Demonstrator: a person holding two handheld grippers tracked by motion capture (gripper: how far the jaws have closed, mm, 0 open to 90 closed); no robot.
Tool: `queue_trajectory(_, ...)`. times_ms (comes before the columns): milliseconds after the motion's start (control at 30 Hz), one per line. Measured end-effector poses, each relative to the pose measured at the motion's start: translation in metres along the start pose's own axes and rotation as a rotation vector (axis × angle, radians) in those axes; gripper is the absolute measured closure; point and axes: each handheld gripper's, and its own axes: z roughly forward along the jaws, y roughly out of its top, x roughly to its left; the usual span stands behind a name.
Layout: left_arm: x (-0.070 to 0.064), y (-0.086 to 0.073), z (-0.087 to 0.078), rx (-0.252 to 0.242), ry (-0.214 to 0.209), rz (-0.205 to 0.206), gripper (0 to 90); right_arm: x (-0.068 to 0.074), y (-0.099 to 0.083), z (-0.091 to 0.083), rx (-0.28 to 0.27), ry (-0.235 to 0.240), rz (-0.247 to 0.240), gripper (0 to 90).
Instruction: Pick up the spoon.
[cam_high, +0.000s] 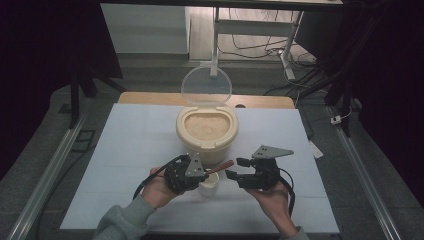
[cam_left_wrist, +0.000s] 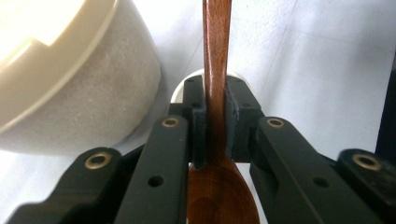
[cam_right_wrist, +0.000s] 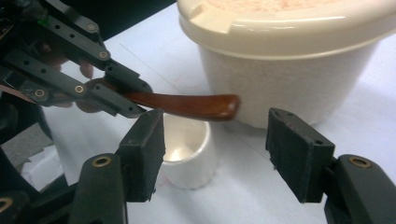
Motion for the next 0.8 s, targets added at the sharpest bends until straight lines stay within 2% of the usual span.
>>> queue_trajectory(233, -0.005, 0.003, -0.003, -0.047, 0.015, 0.006, 79.1, 0.003, 0.002, 0.005, -0.038, 0.031, 0.039, 42.4)
queue_trajectory(333, -0.007, 0.004, -0.003, -0.058, 0.020, 0.013, 79.1, 0.004, 0.003, 0.006, -0.061, 0.063, 0.054, 45.9)
queue_trajectory(433, -0.008, 0.005, -0.004, -0.063, 0.027, 0.016, 79.1, 0.005, 0.003, 0.005, -0.077, 0.061, 0.058, 52.6)
queue_trajectory(567, -0.009, 0.005, -0.003, -0.060, 0.033, 0.021, 79.1, 0.007, 0.004, 0.003, -0.105, 0.083, 0.080, 58.0)
queue_trajectory(800, -0.011, 0.005, -0.002, -0.051, 0.051, 0.032, 79.2, 0.010, 0.006, 0.000, -0.157, 0.113, 0.091, 66.7)
